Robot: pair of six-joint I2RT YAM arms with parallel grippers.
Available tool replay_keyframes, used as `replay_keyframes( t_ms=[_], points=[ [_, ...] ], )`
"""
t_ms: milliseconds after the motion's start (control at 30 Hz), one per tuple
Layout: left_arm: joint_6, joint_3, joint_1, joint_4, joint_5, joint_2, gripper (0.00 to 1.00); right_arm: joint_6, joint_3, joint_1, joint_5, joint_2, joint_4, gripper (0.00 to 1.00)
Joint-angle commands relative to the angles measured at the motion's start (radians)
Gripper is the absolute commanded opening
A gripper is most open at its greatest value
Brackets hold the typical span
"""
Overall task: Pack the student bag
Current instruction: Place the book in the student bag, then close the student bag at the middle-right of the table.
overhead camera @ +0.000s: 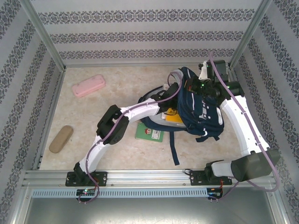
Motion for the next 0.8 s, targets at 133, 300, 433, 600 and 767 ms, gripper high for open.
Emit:
replay_keyframes(
  t_ms=[133, 300, 433, 600, 767],
  points=[
    [0.144, -0.224, 0.036, -0.133, -0.101, -0.318, 0.87, -0.035, -0.083, 0.009, -0.074, 0.027, 0.118, 0.0],
    [0.183, -0.451, 0.09, -0.156, -0.151, -0.494, 0.86, -0.09, -0.151, 0.034, -0.013, 0.069, 0.134, 0.0],
    [0.156, -0.651, 0.147, -0.139, -0.169, -0.621, 0.86, -0.108, -0.192, 0.052, 0.008, 0.13, 0.144, 0.07],
    [0.154, -0.79, 0.207, -0.165, -0.17, -0.696, 0.86, -0.124, -0.201, 0.066, 0.054, 0.218, 0.143, 0.33],
    [0.18, -0.841, 0.231, -0.223, -0.178, -0.763, 0.85, -0.108, -0.2, 0.084, 0.082, 0.237, 0.144, 0.52]
  ],
)
